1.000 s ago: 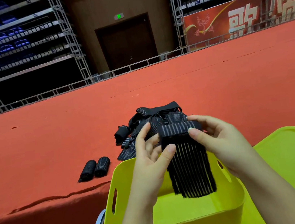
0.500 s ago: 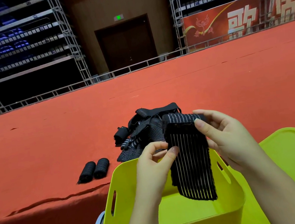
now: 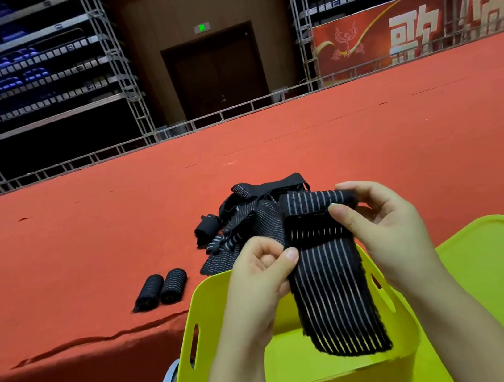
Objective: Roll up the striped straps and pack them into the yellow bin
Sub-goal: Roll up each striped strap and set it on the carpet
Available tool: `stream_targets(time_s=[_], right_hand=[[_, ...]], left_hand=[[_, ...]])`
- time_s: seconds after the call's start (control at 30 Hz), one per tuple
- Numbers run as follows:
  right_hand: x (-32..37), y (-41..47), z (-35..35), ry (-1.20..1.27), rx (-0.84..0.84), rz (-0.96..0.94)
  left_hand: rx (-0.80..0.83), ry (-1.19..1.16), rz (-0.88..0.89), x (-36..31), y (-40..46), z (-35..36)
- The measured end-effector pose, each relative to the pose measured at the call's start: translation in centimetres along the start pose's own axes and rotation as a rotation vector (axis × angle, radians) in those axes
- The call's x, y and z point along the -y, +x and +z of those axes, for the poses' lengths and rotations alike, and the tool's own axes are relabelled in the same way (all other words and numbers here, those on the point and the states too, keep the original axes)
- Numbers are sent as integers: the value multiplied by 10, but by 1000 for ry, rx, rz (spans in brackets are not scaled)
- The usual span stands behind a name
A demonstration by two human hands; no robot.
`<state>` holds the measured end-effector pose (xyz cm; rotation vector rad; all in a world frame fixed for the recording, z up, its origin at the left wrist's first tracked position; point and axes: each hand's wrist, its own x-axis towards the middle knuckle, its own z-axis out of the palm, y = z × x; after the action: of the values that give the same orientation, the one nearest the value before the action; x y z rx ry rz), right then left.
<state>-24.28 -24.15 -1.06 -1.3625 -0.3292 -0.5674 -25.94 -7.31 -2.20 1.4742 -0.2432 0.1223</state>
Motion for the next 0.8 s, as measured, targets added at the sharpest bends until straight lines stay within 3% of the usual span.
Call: stream_targets(time_s=[0.1,0.3,0.53,0.8], right_hand=[[-4,-6,6,-73,25,-14],[-4,-9,7,-98,92,-7],[7,-5,-8,-281,356,40],[11,-7,-8,-359,262,-77]], left_hand=[[81,-128,-106,-7,3,-2],[135,-100,-113,-10,4,4],[116,-2,-52,-1,3,3],[101,122,-25,-6,6,-7]])
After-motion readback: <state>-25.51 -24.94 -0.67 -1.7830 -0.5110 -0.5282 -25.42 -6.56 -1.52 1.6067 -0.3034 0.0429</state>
